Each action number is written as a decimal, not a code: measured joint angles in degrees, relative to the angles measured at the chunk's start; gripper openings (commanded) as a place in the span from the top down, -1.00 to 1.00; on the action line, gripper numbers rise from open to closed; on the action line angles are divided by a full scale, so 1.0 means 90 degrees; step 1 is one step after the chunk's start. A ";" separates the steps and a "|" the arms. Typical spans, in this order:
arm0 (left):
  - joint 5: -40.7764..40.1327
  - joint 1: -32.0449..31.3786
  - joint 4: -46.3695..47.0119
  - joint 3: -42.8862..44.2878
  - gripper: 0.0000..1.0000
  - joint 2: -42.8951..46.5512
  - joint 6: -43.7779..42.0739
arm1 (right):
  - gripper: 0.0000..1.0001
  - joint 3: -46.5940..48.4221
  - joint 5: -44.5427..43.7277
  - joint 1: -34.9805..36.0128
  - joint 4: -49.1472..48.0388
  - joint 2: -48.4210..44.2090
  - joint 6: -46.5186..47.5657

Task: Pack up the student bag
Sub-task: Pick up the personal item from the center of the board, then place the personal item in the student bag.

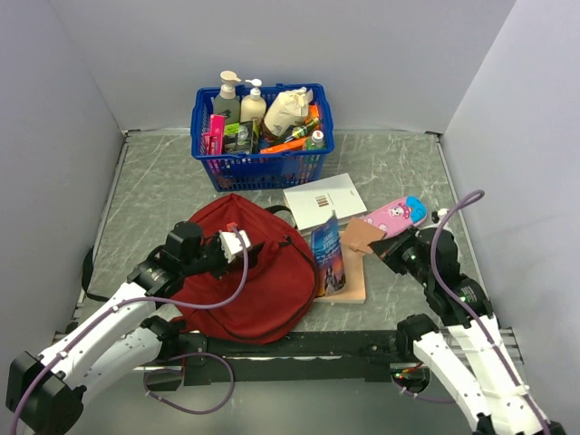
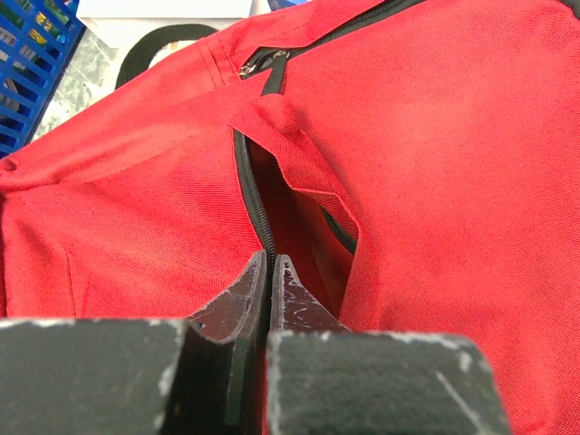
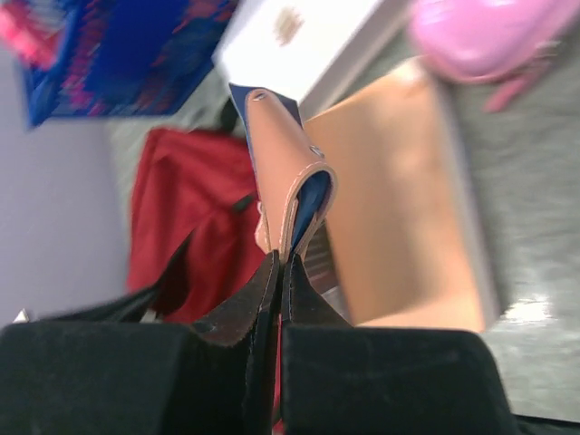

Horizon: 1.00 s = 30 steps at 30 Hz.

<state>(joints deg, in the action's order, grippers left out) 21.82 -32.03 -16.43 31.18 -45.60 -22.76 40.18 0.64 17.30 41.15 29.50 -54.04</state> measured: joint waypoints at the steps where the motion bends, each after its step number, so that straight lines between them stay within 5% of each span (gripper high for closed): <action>1: 0.0002 0.0002 0.0012 0.0000 0.95 0.0000 0.0000 | 1.00 0.0092 0.0029 0.0165 -0.0039 0.0051 -0.0015; 14: 0.0051 0.0029 0.0080 0.0000 0.95 0.0000 0.0002 | 1.00 0.1532 -0.0036 0.1360 -0.0542 0.0945 0.0299; 30: 0.0070 0.0085 0.0085 -0.0002 0.95 0.0044 0.0002 | 1.00 0.0775 0.2023 0.2841 -0.2783 0.3589 -0.0051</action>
<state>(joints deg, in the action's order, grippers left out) 22.46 -31.27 -15.66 31.16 -45.21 -22.74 47.16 18.85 42.87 16.10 61.80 -54.50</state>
